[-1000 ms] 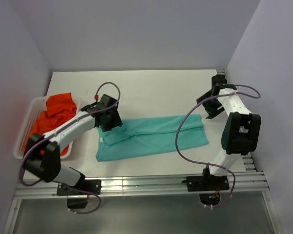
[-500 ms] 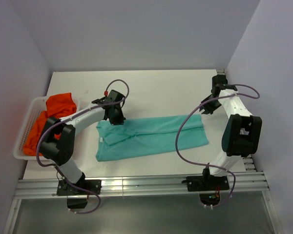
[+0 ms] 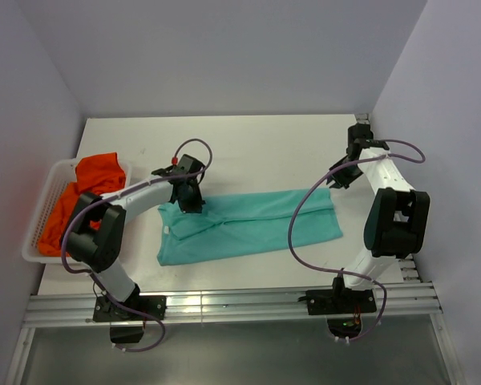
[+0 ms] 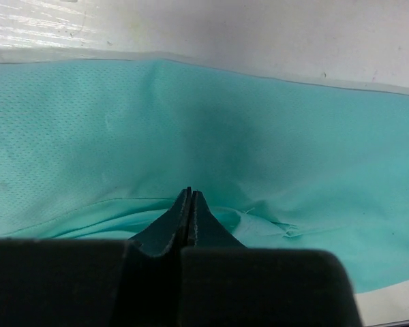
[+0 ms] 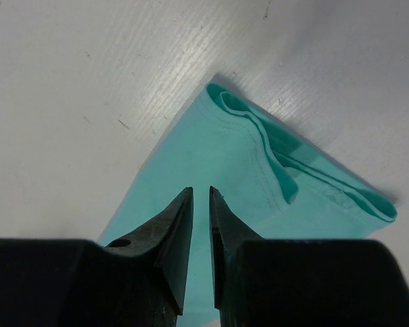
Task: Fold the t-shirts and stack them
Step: Fold the tshirt
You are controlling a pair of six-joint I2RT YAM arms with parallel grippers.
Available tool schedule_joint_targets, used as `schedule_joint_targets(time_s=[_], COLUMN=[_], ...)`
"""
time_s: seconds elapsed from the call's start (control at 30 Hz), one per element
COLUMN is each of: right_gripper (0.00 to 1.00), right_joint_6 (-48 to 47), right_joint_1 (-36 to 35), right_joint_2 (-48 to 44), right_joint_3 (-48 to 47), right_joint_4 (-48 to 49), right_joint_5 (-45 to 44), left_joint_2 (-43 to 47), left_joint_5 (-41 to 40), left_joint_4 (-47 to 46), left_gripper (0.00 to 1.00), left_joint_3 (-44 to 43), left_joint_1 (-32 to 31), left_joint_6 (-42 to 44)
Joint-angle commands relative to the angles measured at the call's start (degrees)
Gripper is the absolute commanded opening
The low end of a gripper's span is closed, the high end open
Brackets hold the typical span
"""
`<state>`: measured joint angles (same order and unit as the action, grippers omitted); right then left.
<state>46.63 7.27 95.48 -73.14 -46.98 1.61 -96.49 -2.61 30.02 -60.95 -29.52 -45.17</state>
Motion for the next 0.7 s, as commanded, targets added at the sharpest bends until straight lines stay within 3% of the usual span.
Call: schedule_joint_targets(time_s=[0.0,0.37,0.67], right_gripper=[0.23,0.22,0.22], right_joint_6=[-0.40,-0.49,-0.93], right_joint_1=[-0.15,0.47,2.05], right_joint_2=[-2.32,-2.58,-2.06], right_joint_3=[1.16,2.04,3.54], right_joint_4=[1.01,1.63,2.95], right_joint_5=[-0.29,0.06,0.77], left_joint_2=[0.25,4.37,9.47], left_joint_5=[0.85,0.24,-0.90], left_joint_4=[-1.63,1.43,10.66], left_gripper=[0.00,0.00,0.00], left_joint_3=[0.57,3.03,1.36], left_joint_1=[-1.15,-6.95,-19.60], left_joint_6=[-0.62,-5.19,-13.45])
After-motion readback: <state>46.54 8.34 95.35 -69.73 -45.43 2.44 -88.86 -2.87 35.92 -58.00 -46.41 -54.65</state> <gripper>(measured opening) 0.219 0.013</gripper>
